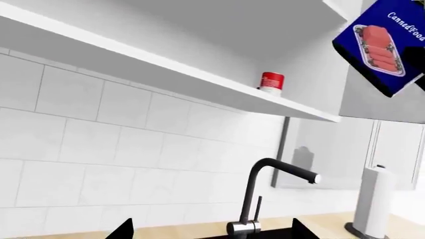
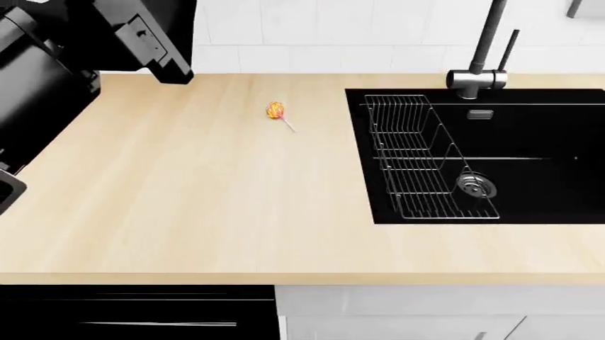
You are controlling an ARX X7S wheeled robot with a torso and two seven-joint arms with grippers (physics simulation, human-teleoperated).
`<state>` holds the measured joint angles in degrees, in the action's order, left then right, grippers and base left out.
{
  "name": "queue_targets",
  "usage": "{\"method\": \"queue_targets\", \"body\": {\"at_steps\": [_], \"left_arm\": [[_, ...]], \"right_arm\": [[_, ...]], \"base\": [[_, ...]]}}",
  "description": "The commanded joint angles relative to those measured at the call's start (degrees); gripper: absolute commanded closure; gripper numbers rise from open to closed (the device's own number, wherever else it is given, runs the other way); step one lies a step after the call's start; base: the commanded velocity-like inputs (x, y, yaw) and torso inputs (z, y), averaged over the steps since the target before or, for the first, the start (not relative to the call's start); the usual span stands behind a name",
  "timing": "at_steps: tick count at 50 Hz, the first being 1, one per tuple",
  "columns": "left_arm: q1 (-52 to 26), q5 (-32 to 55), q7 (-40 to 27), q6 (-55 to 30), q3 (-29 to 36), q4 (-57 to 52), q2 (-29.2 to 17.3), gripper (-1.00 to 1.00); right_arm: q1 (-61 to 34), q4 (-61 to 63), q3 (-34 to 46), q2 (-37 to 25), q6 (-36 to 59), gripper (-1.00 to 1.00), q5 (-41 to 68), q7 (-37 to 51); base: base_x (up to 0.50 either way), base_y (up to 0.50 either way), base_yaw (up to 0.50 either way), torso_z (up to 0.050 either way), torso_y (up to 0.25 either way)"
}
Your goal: Pick the cans from the counter and place them in their designated side in the cabinet.
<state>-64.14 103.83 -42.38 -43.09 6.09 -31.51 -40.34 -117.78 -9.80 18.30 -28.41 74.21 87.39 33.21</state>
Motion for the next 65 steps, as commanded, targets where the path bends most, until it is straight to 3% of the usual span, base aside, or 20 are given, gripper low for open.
{"method": "queue_targets", "body": {"at_steps": [1,4,6,14,22,49,65], "left_arm": [[-1.3,0.9,-0.4,-0.1,0.8,0.2,0.4,-1.0],[-2.8,1.7,-0.6,-0.7,1.5,0.4,0.5,-1.0],[-4.2,2.3,-0.9,-1.1,2.1,0.6,0.6,-1.0],[-7.9,3.3,-1.6,-2.0,3.4,1.3,0.8,-1.0],[-10.1,4.6,-2.5,-2.4,3.8,1.0,0.4,-1.0],[-14.1,4.6,-1.7,-4.1,6.0,1.1,0.8,-1.0],[-16.6,3.5,-0.2,-5.7,7.5,2.4,0.7,-1.0]], "right_arm": [[-17.2,-24.2,-1.5,10.8,-2.2,1.0,-41.6,-33.1],[-17.2,-28.4,-12.1,18.8,-0.4,1.0,-67.4,-50.6],[-17.2,-31.9,-15.8,21.9,-1.2,1.0,-84.6,-56.7],[-17.2,-40.6,-16.3,25.8,-7.3,1.0,-102.3,-64.4],[-17.2,-43.0,-16.7,26.2,-9.9,1.0,-102.7,-57.2],[-17.2,-43.0,-16.7,26.2,-9.9,1.0,-102.7,-57.2],[-17.2,-43.0,-16.7,26.2,-9.9,1.0,-102.7,-57.2]], "base": [[0.0,0.0,0.0,0.0,0.0],[0.0,0.0,0.0,0.0,0.0],[0.0,0.0,0.0,0.0,0.0],[0.0,0.0,0.0,0.0,0.0],[0.0,0.0,0.0,0.0,0.001],[0.0,0.0,0.0,0.0,0.0],[0.23,-0.04,0.0,0.0,0.001]]}}
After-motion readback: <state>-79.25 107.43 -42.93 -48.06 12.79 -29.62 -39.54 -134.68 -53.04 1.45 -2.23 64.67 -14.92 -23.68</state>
